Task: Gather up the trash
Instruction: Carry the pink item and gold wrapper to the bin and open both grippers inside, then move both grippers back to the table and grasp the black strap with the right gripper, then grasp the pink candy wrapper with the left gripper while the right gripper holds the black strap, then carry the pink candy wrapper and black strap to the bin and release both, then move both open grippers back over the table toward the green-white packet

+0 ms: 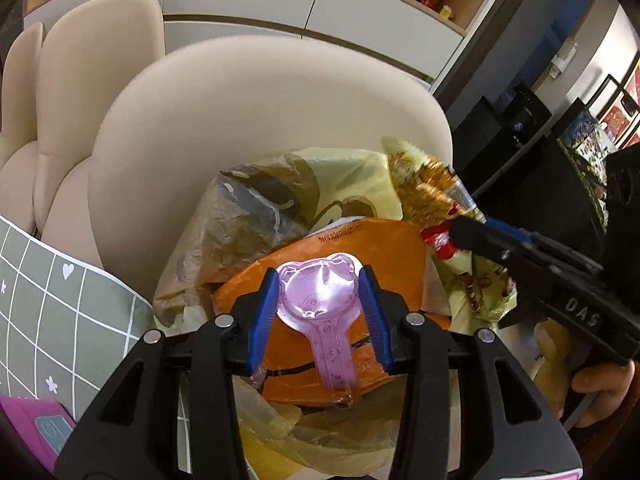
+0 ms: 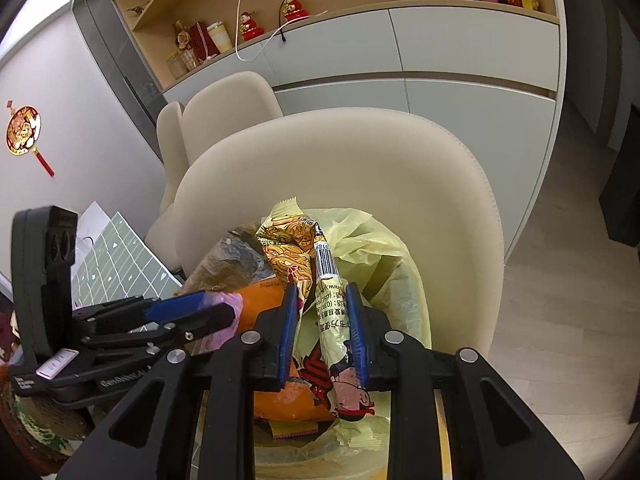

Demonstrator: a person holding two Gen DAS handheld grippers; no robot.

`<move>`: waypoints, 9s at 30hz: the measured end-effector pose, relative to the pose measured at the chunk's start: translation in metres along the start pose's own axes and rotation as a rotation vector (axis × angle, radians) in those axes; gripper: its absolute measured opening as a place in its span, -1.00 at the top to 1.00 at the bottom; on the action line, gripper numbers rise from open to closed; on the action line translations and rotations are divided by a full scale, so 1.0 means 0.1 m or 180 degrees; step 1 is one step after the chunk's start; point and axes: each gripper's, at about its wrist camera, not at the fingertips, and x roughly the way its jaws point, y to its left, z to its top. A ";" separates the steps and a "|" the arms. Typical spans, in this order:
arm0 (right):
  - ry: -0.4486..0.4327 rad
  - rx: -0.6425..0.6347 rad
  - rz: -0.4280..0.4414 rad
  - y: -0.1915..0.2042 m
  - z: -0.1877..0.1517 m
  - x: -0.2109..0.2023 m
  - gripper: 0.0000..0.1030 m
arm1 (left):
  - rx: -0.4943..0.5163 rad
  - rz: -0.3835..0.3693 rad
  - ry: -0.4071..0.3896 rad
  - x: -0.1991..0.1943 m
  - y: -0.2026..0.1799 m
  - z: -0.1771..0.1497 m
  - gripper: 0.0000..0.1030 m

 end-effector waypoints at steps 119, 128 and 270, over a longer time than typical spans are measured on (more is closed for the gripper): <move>0.0629 -0.1866 0.0890 4.43 -1.50 0.62 0.55 | -0.1920 0.1214 -0.0752 -3.17 2.74 -3.56 0.12; 0.0464 -0.1570 0.0883 3.85 -1.60 -0.07 0.55 | -0.1905 0.1381 -0.0572 -2.95 2.92 -3.32 0.12; 0.0450 -0.1194 0.0833 1.73 -1.72 -0.64 -0.16 | -0.0753 0.0557 -0.0092 -2.48 1.52 -3.02 -0.23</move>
